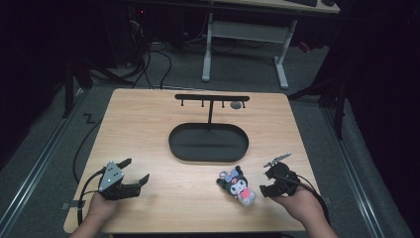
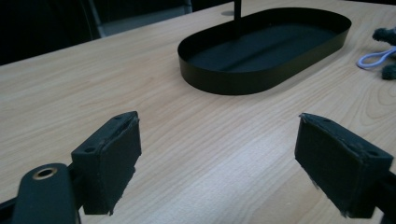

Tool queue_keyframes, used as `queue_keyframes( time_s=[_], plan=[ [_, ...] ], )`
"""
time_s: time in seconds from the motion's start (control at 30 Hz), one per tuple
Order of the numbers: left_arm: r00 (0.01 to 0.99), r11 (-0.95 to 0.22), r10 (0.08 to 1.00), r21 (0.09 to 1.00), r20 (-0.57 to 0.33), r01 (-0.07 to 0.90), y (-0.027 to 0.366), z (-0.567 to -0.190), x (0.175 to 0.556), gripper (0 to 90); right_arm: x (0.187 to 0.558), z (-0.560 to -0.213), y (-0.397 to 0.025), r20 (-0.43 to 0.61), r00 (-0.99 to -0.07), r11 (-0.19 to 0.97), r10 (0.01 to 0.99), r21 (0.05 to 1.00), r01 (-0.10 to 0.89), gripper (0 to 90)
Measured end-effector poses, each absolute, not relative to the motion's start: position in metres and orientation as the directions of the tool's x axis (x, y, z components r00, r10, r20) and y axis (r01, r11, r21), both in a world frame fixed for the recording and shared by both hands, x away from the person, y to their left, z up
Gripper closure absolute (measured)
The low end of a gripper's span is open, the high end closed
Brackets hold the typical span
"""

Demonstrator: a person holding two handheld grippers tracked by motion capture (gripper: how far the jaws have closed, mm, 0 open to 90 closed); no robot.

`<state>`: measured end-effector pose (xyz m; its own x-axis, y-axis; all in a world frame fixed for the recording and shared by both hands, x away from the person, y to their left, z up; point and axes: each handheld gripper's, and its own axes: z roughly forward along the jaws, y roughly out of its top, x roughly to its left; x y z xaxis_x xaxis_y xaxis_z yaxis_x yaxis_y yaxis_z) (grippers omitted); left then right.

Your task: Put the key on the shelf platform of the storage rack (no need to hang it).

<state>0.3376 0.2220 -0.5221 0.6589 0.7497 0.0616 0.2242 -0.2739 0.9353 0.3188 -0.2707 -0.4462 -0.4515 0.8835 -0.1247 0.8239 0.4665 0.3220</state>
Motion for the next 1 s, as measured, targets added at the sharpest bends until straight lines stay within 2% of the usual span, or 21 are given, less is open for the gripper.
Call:
queue_keyframes(
  time_s=[0.13,0.4,0.63,1.0],
  plan=[
    [0.666,-0.234,0.746,0.947,0.028,0.222,0.227,-0.523,0.337,15.3,0.322,-0.442,-0.264,-0.123,-0.448,0.463,0.886,0.314,0.829,33.5],
    [0.685,-0.266,0.727,0.938,0.045,0.221,0.223,-0.524,0.337,15.4,0.323,-0.430,-0.243,-0.122,-0.479,0.491,0.870,0.318,0.811,29.8],
    [0.686,-0.273,0.726,0.935,0.045,0.227,0.222,-0.525,0.337,15.4,0.323,-0.432,-0.224,-0.078,-0.513,0.510,0.855,0.310,0.802,19.0],
    [0.690,-0.295,0.722,0.925,0.052,0.239,0.218,-0.525,0.338,15.4,0.318,-0.444,-0.196,-0.101,-0.574,0.577,0.813,0.272,0.770,15.9]
  ],
)
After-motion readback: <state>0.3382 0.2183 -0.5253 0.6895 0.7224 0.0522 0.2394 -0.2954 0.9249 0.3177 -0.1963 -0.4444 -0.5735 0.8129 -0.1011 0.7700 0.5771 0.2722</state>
